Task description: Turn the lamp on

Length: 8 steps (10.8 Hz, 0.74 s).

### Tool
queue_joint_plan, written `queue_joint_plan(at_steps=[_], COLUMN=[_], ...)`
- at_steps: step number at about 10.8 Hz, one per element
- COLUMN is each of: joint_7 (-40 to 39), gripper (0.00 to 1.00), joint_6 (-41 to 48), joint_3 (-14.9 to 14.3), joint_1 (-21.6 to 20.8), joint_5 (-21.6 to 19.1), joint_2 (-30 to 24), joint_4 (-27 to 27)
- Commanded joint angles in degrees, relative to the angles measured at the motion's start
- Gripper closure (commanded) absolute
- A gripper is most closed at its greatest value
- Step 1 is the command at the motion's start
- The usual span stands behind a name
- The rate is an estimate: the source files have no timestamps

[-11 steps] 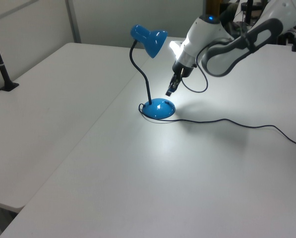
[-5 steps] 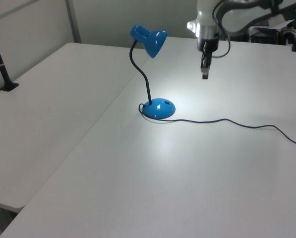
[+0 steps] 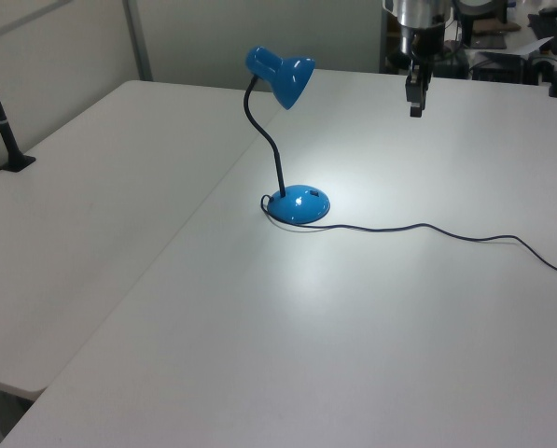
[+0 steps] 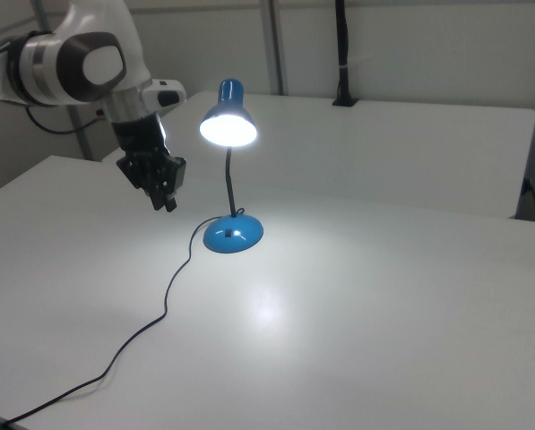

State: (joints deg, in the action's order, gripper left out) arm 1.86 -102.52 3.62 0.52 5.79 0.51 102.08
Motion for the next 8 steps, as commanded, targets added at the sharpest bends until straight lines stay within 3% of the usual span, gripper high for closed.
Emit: queue_joint_plan(at_steps=[1,2,8], joint_7=[2.62,2.62,2.62], gripper=[0.13,0.0,0.0], joint_6=[4.51,4.6,6.19], joint_3=[-0.63,-0.63,-1.16], joint_1=[-1.31,-0.96,0.36], joint_5=[-0.08,0.09,0.36], joint_2=[-2.88,-3.15,-2.97], joint_4=[-0.47,-0.48,-3.82])
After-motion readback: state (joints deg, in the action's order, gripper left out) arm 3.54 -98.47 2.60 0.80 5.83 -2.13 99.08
